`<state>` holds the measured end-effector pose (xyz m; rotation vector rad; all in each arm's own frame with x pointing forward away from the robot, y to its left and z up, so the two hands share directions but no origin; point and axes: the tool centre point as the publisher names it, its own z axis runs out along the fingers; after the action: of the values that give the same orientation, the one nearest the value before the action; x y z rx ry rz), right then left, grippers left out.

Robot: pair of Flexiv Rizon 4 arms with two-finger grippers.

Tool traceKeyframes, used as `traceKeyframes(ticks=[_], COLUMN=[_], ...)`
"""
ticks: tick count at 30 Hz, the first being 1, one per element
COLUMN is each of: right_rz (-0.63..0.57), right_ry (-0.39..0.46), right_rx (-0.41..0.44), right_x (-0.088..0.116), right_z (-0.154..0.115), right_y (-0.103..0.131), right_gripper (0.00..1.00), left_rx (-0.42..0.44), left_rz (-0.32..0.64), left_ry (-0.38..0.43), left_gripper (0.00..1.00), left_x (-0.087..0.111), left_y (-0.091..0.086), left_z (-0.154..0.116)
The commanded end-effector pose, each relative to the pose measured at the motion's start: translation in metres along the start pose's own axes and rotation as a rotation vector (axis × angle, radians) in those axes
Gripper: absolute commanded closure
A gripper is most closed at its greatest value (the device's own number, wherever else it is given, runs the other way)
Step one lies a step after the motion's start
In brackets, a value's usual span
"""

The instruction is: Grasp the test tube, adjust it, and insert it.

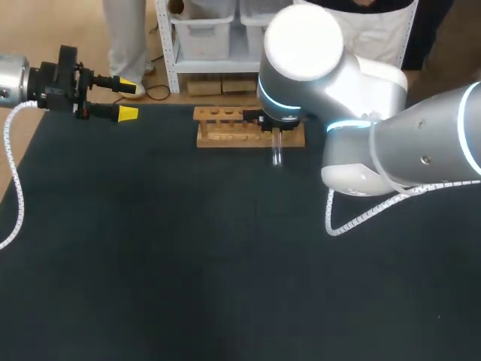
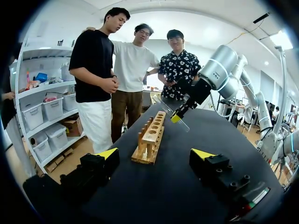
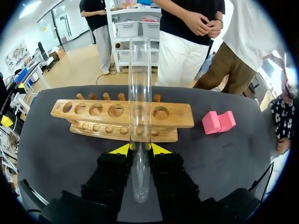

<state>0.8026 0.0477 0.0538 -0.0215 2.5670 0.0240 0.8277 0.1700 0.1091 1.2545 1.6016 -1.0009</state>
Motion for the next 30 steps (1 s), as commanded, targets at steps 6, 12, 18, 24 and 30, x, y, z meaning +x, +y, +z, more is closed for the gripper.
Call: traceKeyframes(ticks=[6,12,18,24,30], right_rz=[-0.007,-0.020,-0.025,-0.031,-0.022], right_ry=[-0.037,-0.054,-0.065,-0.066,-0.068], right_rx=[0.032,0.046,0.051,0.051,0.046], right_x=[0.000,-0.005,-0.005,-0.005,-0.004], right_z=[-0.023,-0.041,-0.053,-0.055,-0.059], right_y=[-0.008,-0.012,-0.015,-0.017,-0.018], right_gripper=[1.00,1.00,1.00,1.00,1.00], left_rx=[-0.003,-0.003,-0.003,-0.003,-0.003], left_rz=[0.002,0.002,0.002,0.002,0.002], left_ry=[-0.001,-0.001,-0.001,-0.001,-0.001], left_gripper=[0.00,0.00,0.00,0.00,0.00], left_x=[0.001,0.001,0.001,0.001,0.001], left_y=[-0.001,-0.001,-0.001,-0.001,-0.001], left_z=[0.000,0.000,0.000,0.000,0.000])
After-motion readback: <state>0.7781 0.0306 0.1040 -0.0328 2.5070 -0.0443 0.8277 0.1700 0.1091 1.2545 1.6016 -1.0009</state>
